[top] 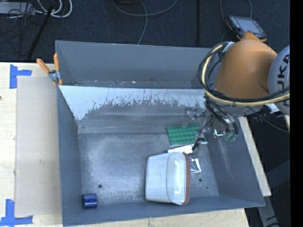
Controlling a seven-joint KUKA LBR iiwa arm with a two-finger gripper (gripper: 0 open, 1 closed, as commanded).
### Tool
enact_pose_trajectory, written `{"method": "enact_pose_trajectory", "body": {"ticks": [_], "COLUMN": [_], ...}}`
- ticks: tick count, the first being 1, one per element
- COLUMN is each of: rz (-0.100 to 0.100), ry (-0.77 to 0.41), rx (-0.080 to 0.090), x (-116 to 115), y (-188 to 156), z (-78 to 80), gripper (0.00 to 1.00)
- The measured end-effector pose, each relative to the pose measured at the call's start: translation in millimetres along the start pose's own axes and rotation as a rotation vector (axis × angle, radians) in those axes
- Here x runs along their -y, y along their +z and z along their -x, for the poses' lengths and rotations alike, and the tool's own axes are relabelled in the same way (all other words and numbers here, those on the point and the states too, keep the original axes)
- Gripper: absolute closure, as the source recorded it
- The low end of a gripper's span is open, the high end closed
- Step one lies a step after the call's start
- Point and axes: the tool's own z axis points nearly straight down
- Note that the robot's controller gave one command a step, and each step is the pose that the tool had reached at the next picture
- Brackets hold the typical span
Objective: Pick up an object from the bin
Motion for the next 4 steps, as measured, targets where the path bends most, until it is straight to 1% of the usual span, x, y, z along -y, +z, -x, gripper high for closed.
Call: {"method": "enact_pose_trajectory", "body": {"ticks": [1,2,3,4], "rz": [-0.003,-0.003,-0.003,-0.003], "ry": [-0.504,-0.574,-0.749,-0.687], "rx": [0.009,0.025,0.010,0.014], "x": [-10,-59,-61,-59], "y": [163,130,134,162], "z": [-4.6,-74.3,-44.9,-25.4], "gripper": [0.00,0.00,0.00,0.00]}}
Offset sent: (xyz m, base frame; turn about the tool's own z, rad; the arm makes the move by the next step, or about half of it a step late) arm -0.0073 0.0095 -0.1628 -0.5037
